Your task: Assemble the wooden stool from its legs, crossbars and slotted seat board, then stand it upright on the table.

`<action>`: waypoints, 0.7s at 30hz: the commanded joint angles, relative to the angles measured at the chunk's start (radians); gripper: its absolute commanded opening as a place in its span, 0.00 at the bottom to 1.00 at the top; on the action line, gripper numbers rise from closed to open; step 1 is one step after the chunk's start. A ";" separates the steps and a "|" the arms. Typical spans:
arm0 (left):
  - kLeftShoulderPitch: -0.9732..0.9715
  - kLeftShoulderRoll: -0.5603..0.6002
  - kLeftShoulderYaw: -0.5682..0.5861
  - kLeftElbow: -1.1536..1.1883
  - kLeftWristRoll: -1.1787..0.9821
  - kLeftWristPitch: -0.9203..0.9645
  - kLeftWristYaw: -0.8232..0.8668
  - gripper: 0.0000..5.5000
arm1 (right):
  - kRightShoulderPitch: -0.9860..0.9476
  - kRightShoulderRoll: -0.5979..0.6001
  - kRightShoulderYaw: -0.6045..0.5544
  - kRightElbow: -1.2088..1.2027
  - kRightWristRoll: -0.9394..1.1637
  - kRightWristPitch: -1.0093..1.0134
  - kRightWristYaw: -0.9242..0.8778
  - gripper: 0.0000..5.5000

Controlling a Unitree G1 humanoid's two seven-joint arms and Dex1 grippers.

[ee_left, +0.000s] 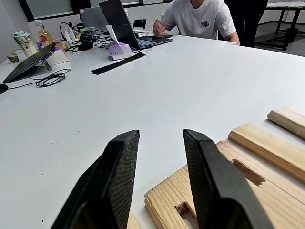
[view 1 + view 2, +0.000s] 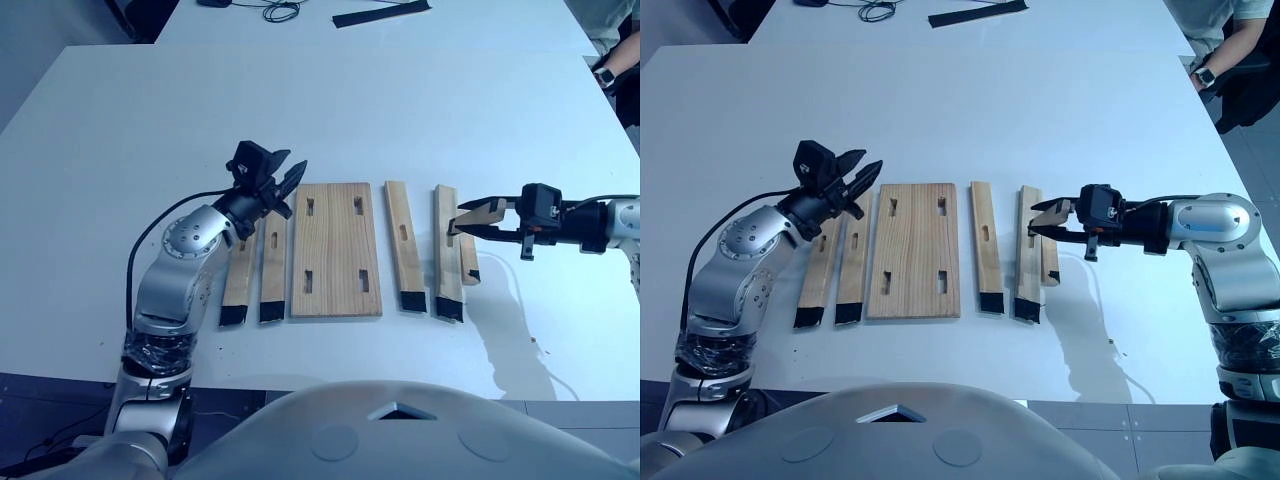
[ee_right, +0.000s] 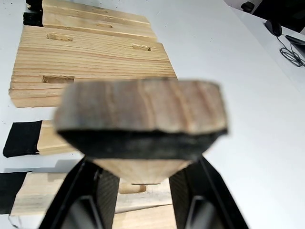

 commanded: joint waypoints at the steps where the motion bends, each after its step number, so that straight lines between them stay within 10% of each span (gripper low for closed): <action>1: -0.002 0.016 -0.009 -0.015 0.018 -0.003 -0.018 0.31 | 0.015 0.013 0.010 -0.012 -0.010 -0.004 -0.015 0.24; 21: -0.005 0.026 -0.015 -0.032 0.017 0.008 -0.035 0.31 | 0.046 0.016 0.018 0.043 -0.056 -0.082 -0.021 0.24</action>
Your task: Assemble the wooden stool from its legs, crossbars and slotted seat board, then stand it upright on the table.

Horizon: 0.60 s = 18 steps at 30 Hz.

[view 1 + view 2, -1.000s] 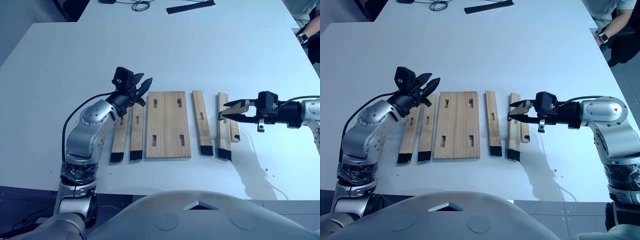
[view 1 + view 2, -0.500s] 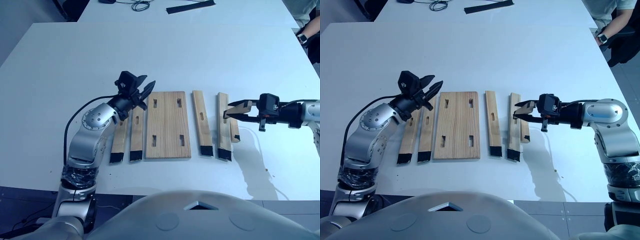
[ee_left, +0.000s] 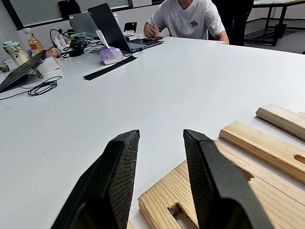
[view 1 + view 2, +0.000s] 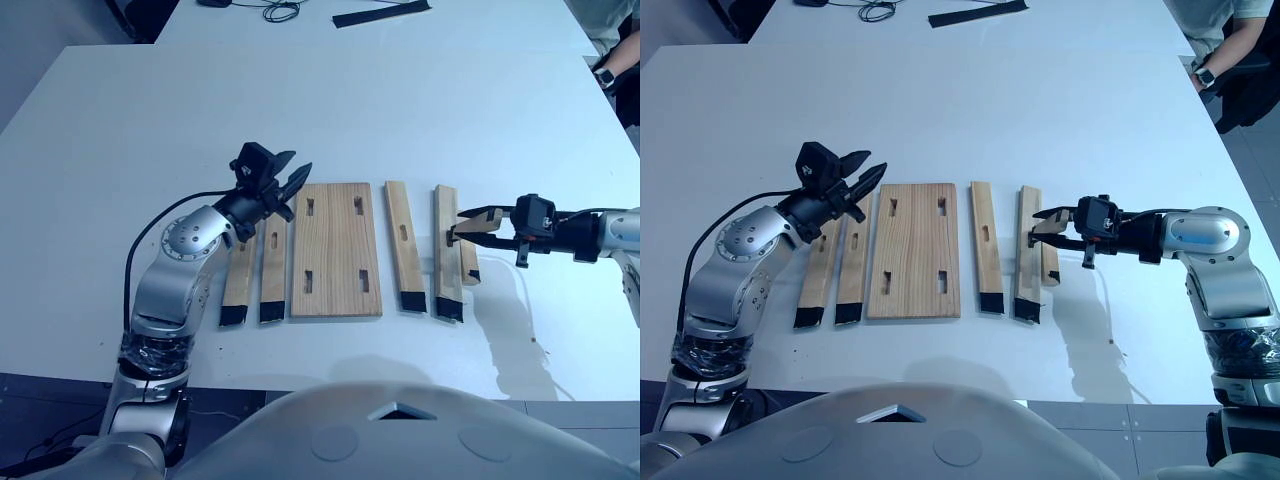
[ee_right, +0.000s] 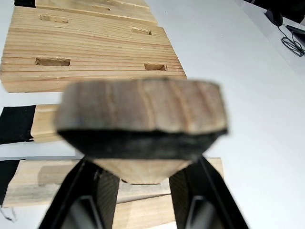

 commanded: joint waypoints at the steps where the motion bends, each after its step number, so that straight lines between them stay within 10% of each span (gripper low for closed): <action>1: -0.004 0.007 -0.004 -0.011 0.014 0.013 -0.003 0.31 | 0.017 -0.006 0.007 -0.014 -0.008 -0.006 0.004 0.24; 18: 0.002 0.003 -0.019 -0.039 0.007 0.047 -0.004 0.31 | -0.005 -0.026 0.095 0.032 0.039 0.171 0.101 0.24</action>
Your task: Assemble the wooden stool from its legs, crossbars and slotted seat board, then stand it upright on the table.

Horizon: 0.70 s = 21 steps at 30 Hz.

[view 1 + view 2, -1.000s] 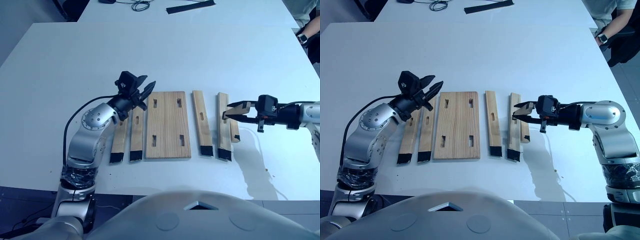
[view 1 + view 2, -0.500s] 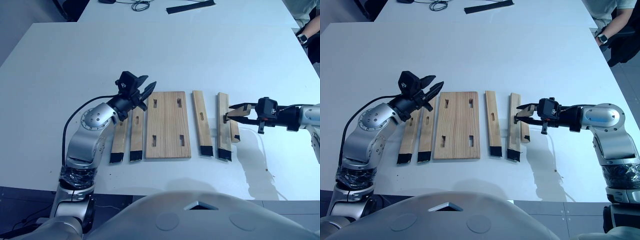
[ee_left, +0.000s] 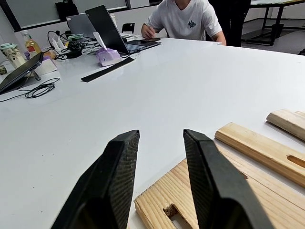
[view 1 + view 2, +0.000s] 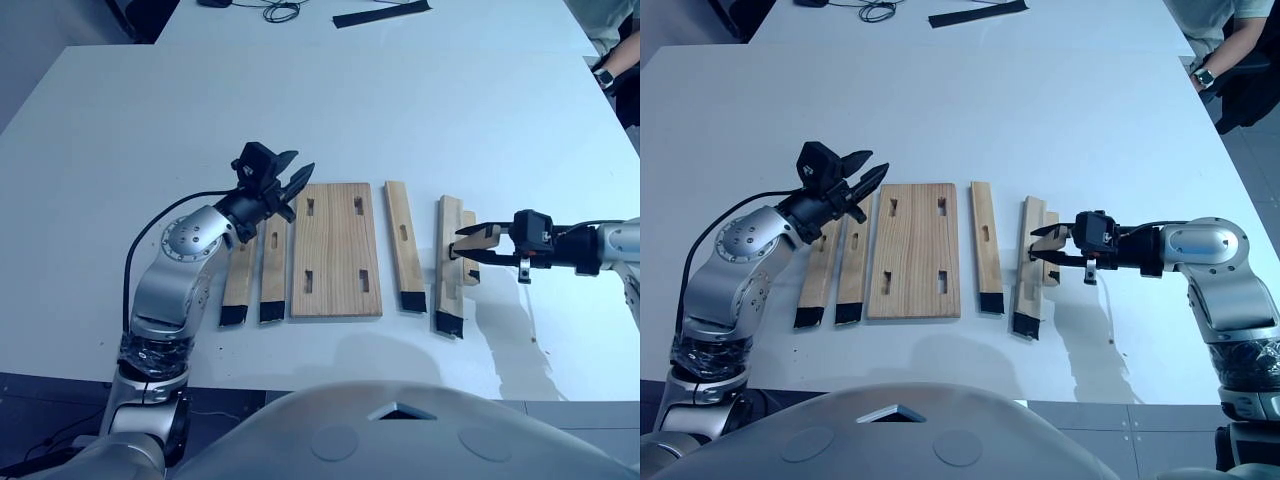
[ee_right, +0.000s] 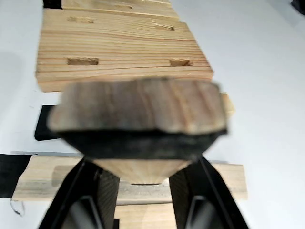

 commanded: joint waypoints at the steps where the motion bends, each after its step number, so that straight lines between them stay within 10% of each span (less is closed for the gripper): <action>1: -0.002 0.002 -0.020 -0.006 0.009 0.021 -0.005 0.31 | -0.078 0.021 0.090 0.097 -0.021 0.109 0.036 0.24; 21: -0.042 0.006 -0.047 0.013 0.007 0.041 -0.042 0.31 | -0.144 0.085 0.208 0.234 -0.063 0.051 -0.019 0.24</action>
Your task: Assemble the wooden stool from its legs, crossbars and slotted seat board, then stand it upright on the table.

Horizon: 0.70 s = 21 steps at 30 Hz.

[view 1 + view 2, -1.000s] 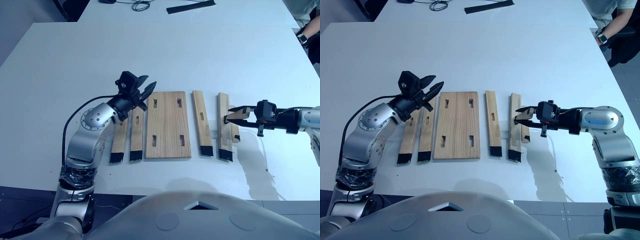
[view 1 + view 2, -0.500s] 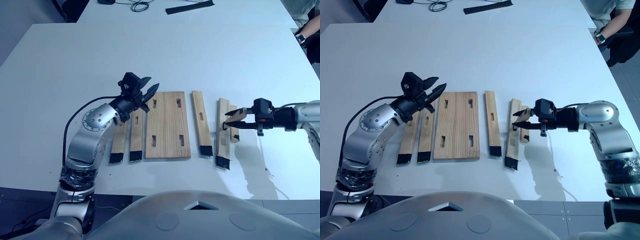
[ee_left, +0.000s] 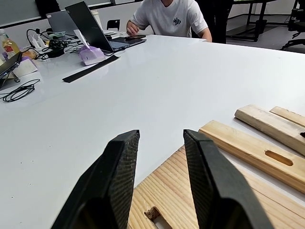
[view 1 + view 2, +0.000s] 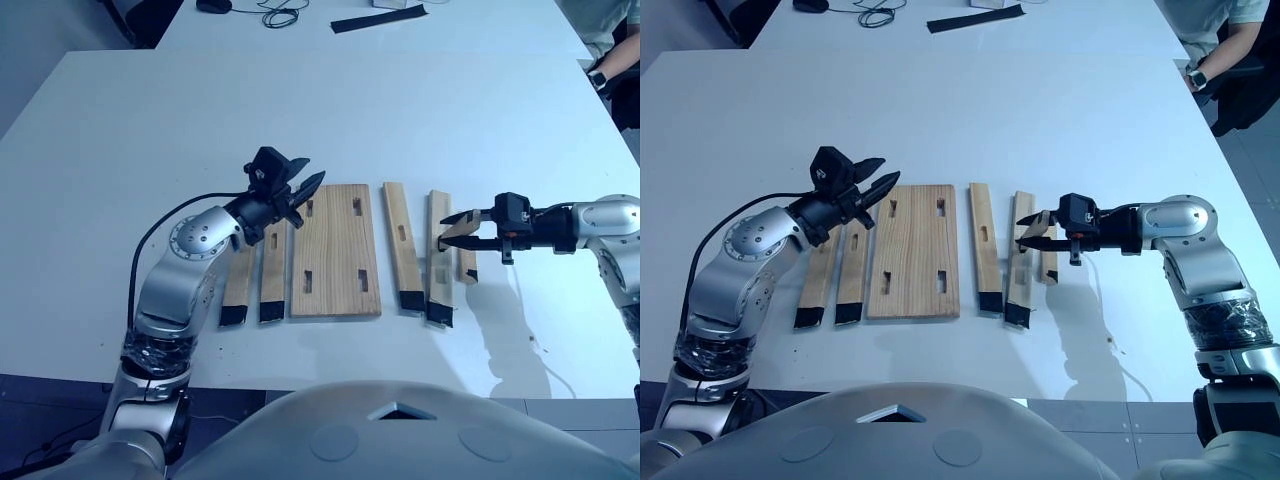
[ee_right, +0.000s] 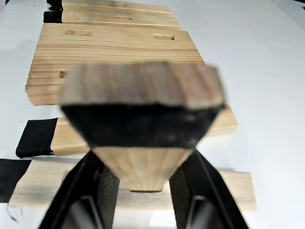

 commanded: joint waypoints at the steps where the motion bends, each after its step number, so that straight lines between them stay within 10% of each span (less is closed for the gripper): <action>1: -0.019 0.004 -0.009 0.014 0.008 0.005 -0.012 0.31 | 0.034 0.035 0.047 0.039 -0.045 0.104 -0.032 0.24; 21: -0.037 0.009 -0.016 0.029 0.011 -0.004 -0.033 0.31 | 0.038 0.119 0.028 0.150 -0.090 0.077 -0.146 0.32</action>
